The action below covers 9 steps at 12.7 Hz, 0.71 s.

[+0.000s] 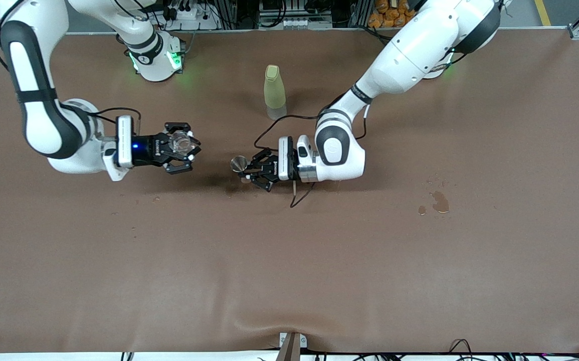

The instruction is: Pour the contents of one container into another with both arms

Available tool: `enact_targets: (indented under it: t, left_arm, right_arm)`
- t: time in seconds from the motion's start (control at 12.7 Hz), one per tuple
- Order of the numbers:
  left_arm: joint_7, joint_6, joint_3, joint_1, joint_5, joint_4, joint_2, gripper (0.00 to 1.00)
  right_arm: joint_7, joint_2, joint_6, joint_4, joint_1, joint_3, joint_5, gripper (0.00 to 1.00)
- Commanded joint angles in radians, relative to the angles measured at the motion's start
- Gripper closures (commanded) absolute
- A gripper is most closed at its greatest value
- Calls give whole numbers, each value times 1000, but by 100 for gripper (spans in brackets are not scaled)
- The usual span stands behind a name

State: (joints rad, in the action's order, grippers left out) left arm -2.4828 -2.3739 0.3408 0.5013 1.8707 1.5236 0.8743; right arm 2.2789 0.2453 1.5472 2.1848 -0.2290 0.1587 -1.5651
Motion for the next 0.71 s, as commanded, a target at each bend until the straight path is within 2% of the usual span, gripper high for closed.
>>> enact_targets:
  t: [0.0, 0.39, 0.63]
  left_arm:
    - [-21, -13, -87, 98, 88, -63, 37, 100]
    - [-21, -13, -101, 97, 85, -60, 35, 100]
    - [-21, -13, -101, 94, 91, -59, 32, 100]
  right_arm:
    - [5, -29, 37, 56, -50, 4, -70, 100]
    - [25, -18, 116, 99, -141, -5, -173, 100]
    - [69, -12, 171, 118, -167, -57, -272, 100]
